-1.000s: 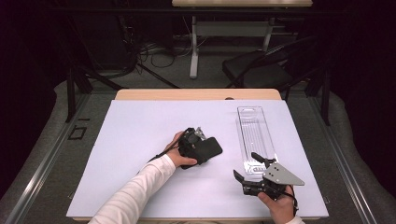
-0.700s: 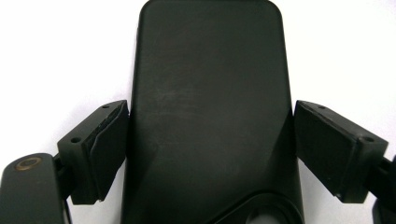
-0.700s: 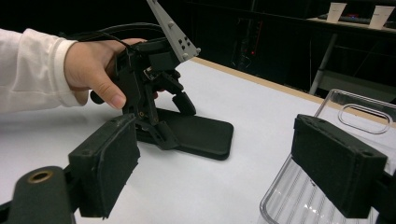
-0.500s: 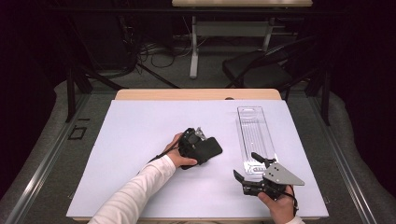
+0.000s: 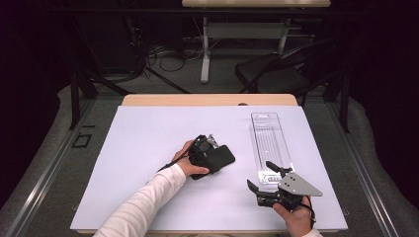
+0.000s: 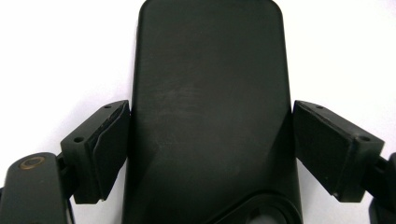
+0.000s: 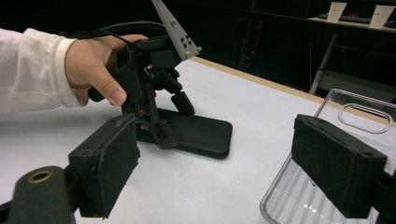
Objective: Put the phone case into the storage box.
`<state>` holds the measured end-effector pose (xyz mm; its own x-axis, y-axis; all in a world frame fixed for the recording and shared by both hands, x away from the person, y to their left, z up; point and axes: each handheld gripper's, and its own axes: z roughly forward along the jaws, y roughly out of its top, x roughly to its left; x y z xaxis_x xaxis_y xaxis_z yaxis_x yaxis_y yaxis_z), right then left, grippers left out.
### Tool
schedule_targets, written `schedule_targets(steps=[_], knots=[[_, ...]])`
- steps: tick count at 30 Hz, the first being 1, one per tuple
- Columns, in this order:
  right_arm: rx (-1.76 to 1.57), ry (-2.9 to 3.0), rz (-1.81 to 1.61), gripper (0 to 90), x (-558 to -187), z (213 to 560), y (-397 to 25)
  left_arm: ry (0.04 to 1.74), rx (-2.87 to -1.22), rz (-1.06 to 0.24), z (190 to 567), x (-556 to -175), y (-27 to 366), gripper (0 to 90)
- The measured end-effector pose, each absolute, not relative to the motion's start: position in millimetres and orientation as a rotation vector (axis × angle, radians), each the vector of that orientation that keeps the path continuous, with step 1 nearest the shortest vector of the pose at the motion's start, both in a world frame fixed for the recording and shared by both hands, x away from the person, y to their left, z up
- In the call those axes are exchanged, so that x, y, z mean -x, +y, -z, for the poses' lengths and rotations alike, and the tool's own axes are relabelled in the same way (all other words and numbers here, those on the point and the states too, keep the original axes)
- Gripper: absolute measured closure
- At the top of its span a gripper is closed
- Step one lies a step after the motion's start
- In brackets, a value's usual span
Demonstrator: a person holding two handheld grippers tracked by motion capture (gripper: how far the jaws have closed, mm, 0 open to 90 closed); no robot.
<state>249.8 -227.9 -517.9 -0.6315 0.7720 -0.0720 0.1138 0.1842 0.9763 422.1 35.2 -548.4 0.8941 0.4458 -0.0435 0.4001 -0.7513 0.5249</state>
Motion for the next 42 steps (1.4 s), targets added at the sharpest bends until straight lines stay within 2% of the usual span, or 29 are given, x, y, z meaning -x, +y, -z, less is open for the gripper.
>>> schedule_targets(steps=[15,42], knots=[[-0.824,1.89,-1.483,14.0,-249.5,517.7,-227.5,0.681,-2.515,-0.044,535.0,-418.4,42.6,14.7],[-0.829,1.902,-1.467,13.9,-250.2,516.4,-224.6,0.664,-2.517,0.004,498.3,-391.2,51.8,14.9]])
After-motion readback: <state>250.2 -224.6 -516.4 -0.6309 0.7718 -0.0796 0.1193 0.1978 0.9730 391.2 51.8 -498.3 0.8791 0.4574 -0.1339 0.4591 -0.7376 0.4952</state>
